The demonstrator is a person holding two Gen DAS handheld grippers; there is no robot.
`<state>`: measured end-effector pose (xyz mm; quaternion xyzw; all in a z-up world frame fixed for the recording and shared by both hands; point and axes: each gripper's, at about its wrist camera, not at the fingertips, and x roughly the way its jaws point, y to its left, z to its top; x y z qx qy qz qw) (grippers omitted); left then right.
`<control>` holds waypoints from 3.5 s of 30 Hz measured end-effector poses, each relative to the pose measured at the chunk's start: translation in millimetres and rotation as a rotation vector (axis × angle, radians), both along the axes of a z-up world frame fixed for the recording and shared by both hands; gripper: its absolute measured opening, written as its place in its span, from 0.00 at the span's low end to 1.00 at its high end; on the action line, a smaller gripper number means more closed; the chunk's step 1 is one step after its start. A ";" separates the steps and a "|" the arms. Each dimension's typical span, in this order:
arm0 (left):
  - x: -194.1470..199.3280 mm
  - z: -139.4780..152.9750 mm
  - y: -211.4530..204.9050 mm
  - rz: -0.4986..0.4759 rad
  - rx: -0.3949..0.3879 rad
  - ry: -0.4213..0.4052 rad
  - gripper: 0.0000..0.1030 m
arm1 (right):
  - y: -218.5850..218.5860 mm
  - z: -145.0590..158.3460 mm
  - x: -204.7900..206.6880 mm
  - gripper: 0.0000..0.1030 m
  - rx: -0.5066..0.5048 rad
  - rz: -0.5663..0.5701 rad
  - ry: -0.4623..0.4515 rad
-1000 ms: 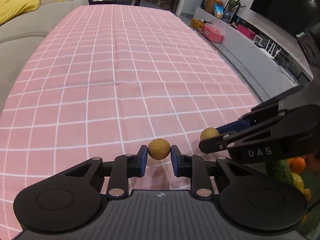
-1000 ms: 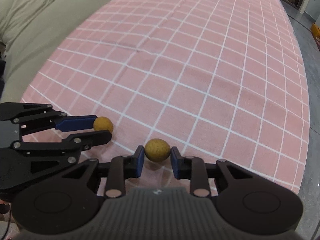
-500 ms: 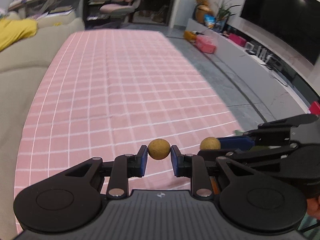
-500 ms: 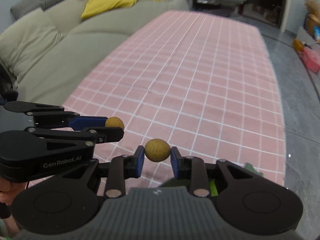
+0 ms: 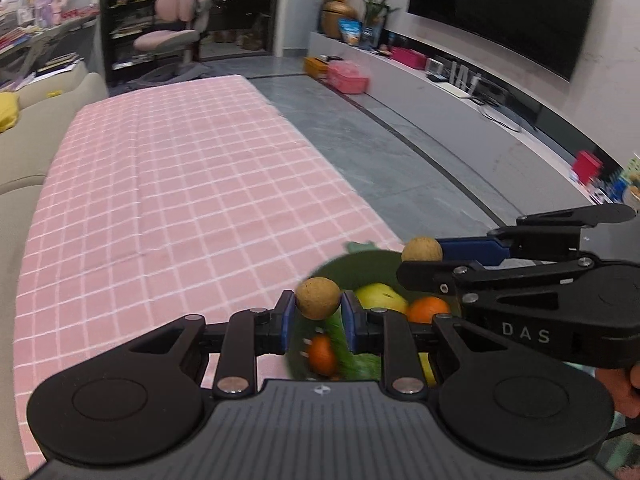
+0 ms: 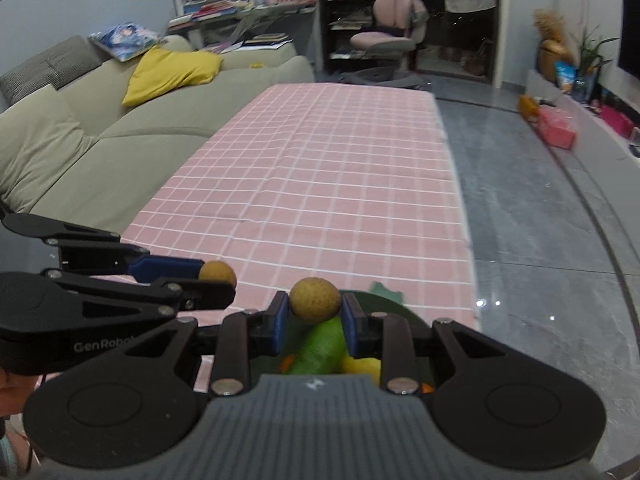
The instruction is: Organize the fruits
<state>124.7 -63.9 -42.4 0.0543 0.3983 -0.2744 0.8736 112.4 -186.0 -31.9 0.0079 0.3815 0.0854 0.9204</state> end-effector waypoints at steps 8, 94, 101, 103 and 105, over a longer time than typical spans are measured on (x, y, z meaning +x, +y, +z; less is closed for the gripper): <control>-13.5 -17.5 -22.0 -0.034 -0.039 0.095 0.27 | -22.5 -6.8 -34.9 0.24 -0.046 -0.049 -0.019; -16.4 -18.3 -1.4 -0.059 0.080 0.055 0.48 | -15.8 -65.6 -32.0 0.37 0.021 0.004 0.203; -46.0 24.3 5.3 0.072 0.156 -0.159 0.64 | -27.6 -3.5 -57.2 0.61 0.052 -0.077 -0.010; -55.9 32.6 8.7 0.123 0.179 -0.203 0.73 | -26.4 11.8 -68.2 0.68 0.042 -0.084 -0.061; -66.5 38.8 10.5 0.160 0.196 -0.226 0.76 | -22.9 24.2 -81.5 0.70 0.029 -0.083 -0.106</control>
